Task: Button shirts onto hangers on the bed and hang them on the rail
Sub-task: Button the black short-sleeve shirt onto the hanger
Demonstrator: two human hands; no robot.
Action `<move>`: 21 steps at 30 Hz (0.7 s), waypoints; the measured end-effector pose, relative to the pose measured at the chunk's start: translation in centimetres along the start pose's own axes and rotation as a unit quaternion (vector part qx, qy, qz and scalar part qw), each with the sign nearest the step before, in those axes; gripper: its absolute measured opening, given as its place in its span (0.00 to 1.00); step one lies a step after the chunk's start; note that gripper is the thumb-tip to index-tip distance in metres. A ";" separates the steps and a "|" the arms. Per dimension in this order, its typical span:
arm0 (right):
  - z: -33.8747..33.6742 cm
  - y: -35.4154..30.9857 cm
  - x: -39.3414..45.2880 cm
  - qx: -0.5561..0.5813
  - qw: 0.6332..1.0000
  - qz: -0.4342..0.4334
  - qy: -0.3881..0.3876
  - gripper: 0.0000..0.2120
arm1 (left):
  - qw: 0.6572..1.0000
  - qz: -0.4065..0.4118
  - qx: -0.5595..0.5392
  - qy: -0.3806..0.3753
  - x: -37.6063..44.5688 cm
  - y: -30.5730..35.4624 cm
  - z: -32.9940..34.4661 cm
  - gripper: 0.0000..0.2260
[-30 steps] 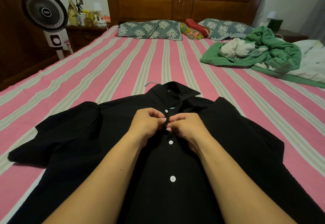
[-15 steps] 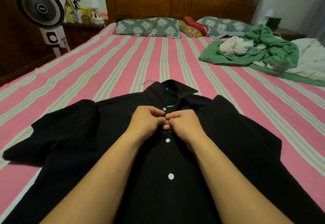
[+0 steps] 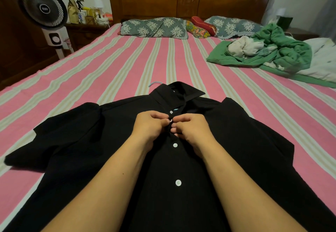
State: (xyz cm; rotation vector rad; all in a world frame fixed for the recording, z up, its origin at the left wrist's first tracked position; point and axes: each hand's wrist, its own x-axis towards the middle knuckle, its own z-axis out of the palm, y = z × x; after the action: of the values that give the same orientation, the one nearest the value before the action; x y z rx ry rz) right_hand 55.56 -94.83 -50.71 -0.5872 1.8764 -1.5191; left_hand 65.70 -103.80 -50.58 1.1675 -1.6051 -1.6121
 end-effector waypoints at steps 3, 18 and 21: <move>0.0 0.2 0.2 -0.006 1.000 -0.016 -0.008 0.05 | 0.999 0.027 0.033 0.011 -0.2 0.2 -0.1 0.06; -0.4 0.1 0.0 0.024 0.999 -0.015 -0.032 0.13 | 0.996 -0.029 -0.047 -0.068 -0.1 0.4 0.0 0.08; -0.2 0.1 0.1 0.015 1.000 -0.014 -0.020 0.09 | 0.996 -0.019 -0.038 -0.083 0.1 0.3 0.0 0.08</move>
State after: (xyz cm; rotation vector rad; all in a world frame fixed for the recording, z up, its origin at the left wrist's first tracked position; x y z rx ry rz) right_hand 55.30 -94.72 -50.79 -0.6272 1.8195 -1.5400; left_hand 65.58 -103.88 -50.27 1.0540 -1.6169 -1.8203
